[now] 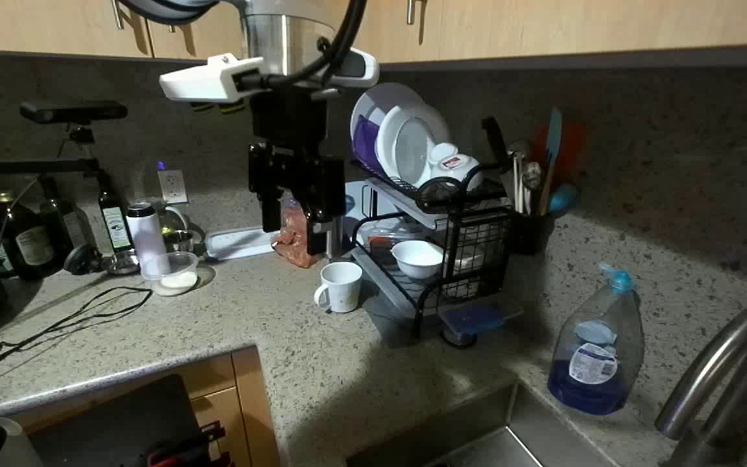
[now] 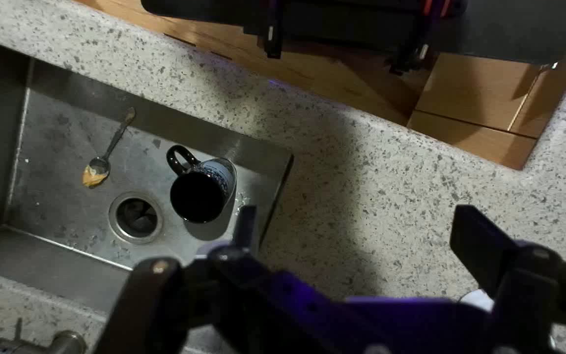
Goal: Take the white and the black bowls and place them on the counter
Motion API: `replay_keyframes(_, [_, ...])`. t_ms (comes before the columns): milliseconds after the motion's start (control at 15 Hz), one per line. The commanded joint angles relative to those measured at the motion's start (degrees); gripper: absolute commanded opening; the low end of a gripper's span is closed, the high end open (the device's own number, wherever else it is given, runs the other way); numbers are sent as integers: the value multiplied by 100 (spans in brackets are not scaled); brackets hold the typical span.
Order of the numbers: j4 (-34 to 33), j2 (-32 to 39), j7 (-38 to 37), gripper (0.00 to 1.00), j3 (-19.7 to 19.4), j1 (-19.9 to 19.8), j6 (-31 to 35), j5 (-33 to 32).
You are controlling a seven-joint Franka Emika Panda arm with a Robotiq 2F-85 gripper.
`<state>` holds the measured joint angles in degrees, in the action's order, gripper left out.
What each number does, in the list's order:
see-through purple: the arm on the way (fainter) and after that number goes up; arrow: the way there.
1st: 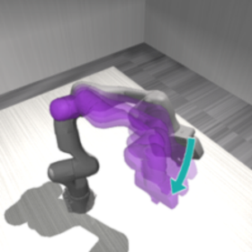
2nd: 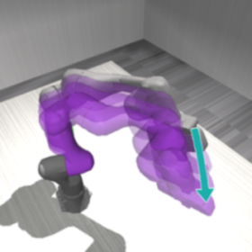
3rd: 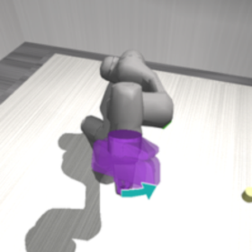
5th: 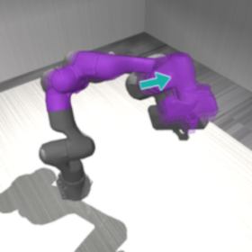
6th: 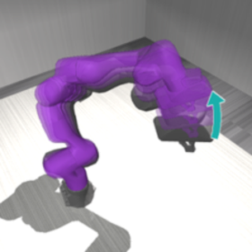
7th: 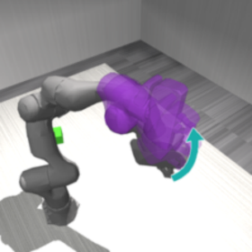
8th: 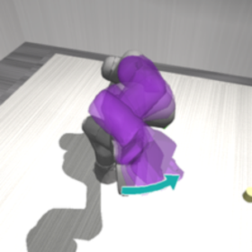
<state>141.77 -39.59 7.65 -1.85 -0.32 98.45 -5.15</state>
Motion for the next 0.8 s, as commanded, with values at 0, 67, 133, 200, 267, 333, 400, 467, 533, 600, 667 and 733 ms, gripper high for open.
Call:
replay_keyframes(0, [-13, 3, -16, 100, -23, 32, -15, -13])
replay_keyframes(67, [-13, 3, -16, 100, -23, 32, -15, -13])
replay_keyframes(133, [-13, 3, -16, 100, -23, 32, -14, -13])
replay_keyframes(200, [-13, 3, -16, 100, -23, 32, -14, -13])
replay_keyframes(267, [-13, 3, -16, 100, -23, 32, -14, -13])
replay_keyframes(333, [-13, 3, -16, 100, -23, 32, -14, -13])
replay_keyframes(400, [-15, 29, -15, 100, 9, 60, -5, -8])
replay_keyframes(467, [-15, 50, 15, 100, 30, 106, 5, 10])
replay_keyframes(533, [-16, 85, 12, 100, 81, 164, 29, 22])
replay_keyframes(600, [-22, 112, 29, 100, 119, 237, 40, 46])
replay_keyframes(667, [-24, 132, 55, 100, 148, 317, 70, 76])
replay_keyframes(733, [-33, 157, 99, 100, 176, 418, 89, 129])
